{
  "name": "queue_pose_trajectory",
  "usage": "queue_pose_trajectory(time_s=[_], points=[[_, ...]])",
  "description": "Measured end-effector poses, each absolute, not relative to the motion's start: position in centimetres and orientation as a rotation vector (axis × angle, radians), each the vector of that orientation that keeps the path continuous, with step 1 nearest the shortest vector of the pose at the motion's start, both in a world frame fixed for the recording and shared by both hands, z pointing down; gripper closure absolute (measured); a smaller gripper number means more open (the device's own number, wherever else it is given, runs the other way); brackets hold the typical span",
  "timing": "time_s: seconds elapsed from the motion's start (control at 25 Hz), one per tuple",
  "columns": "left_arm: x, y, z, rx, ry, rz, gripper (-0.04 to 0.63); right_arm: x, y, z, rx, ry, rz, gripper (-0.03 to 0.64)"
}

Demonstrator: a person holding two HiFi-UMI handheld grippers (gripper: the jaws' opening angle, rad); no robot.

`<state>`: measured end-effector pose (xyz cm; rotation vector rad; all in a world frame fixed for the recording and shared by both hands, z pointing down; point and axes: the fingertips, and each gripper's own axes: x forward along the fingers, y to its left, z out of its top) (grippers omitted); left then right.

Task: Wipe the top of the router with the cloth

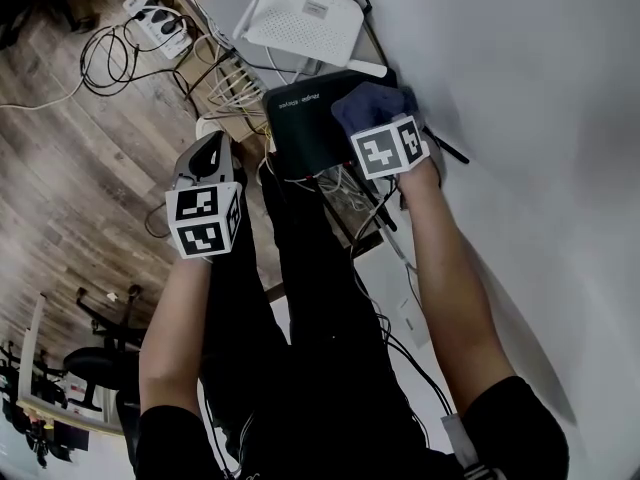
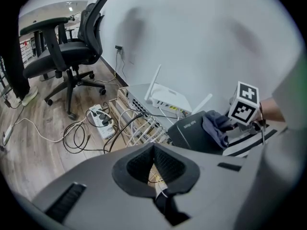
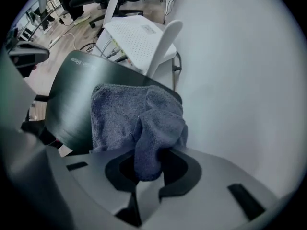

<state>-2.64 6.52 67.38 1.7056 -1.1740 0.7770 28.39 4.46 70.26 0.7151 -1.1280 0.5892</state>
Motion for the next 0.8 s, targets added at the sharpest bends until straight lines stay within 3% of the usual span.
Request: queue_pose_trajectory(time_s=[0.44, 0.8], points=[[-1.8, 5.9, 67.7, 1.717, -1.148, 0.787, 0.592, 27.4, 6.4, 70.2, 0.580, -1.085, 0.640, 0.566], [-1.6, 4.4, 67.1, 1.733, -1.138, 0.790, 0.592, 20.3, 8.2, 69.8, 0.511, -1.176, 0.670, 0.566]])
